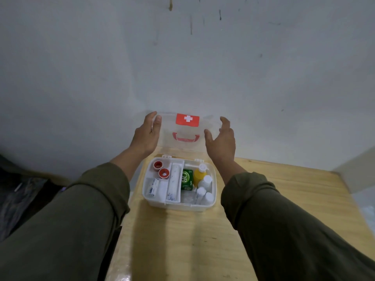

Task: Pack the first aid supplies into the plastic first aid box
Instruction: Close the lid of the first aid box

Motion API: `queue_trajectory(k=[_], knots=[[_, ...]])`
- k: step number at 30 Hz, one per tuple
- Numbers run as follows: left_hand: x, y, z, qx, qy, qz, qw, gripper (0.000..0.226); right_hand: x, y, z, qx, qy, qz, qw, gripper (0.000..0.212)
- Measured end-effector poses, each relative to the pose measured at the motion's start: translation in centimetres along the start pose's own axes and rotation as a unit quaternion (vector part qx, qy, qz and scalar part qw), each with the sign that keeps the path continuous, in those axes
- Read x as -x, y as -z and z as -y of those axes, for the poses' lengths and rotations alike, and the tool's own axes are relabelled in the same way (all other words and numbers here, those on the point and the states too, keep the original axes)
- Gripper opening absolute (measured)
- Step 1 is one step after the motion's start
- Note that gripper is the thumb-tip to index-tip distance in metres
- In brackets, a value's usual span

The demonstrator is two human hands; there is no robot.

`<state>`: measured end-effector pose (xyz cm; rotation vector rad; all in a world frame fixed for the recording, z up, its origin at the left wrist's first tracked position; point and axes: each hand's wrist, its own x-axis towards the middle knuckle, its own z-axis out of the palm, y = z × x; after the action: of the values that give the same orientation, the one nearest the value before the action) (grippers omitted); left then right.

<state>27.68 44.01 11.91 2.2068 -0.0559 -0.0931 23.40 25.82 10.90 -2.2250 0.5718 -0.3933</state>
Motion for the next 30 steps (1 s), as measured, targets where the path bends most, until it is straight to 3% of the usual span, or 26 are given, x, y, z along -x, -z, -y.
queue_trajectory(k=[10,21,30], knots=[[7.9,1.2,1.5,0.017,0.024,0.038,0.999,0.061,8.7,1.8,0.1,-0.003,-0.019,-0.01,1.0,0.069],[13.9,1.0,4.8,0.043,0.051,0.077,0.995,0.056,15.8,1.6,-3.1,-0.018,-0.043,0.079,0.996,0.084],[14.6,-0.5,7.7,0.006,0.071,0.105,0.992,0.064,17.4,0.4,-4.8,0.071,-0.042,0.117,0.99,0.068]])
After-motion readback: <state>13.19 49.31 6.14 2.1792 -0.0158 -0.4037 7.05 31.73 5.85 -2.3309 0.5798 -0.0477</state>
